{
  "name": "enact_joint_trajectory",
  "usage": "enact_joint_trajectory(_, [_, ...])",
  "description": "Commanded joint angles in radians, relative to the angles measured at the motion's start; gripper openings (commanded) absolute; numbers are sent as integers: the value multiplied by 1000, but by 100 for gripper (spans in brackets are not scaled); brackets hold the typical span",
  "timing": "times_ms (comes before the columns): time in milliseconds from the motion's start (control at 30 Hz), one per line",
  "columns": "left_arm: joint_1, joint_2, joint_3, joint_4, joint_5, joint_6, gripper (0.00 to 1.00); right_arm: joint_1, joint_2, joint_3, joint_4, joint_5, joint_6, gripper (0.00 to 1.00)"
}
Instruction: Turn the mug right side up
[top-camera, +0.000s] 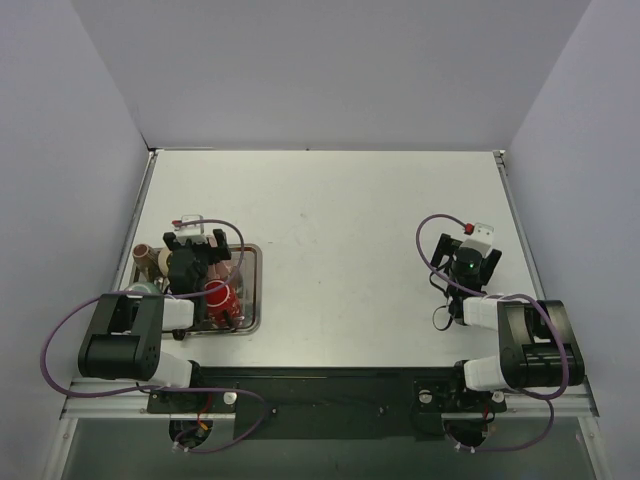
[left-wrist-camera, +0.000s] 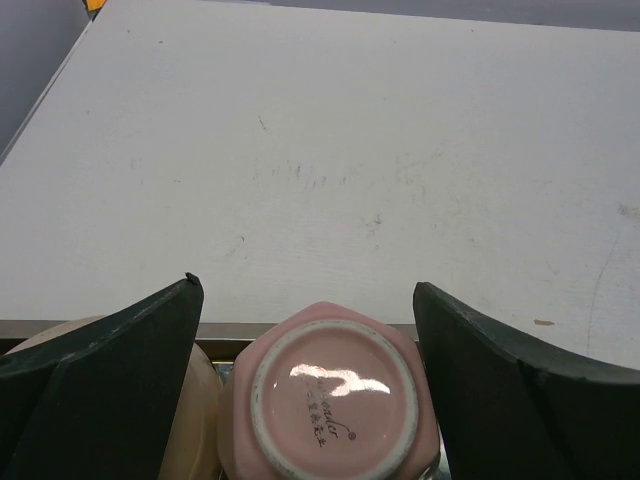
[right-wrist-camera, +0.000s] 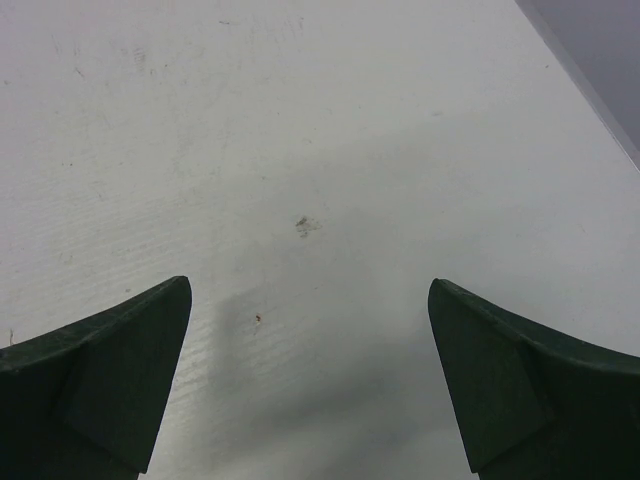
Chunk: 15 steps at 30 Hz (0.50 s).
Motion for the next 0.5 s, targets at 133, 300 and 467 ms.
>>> enact_joint_trajectory(133, [30,-10,-5,-16,100,24,97,6,-93,16,-7,12,-1,100])
enact_joint_trajectory(300, [133,-133,207,-450,315,22,97,15,-177,2,-70,-3,-7,100])
enact_joint_trajectory(467, [202,-256,436,-812,647,241,97,39,-295,85,-288,-43,25,100])
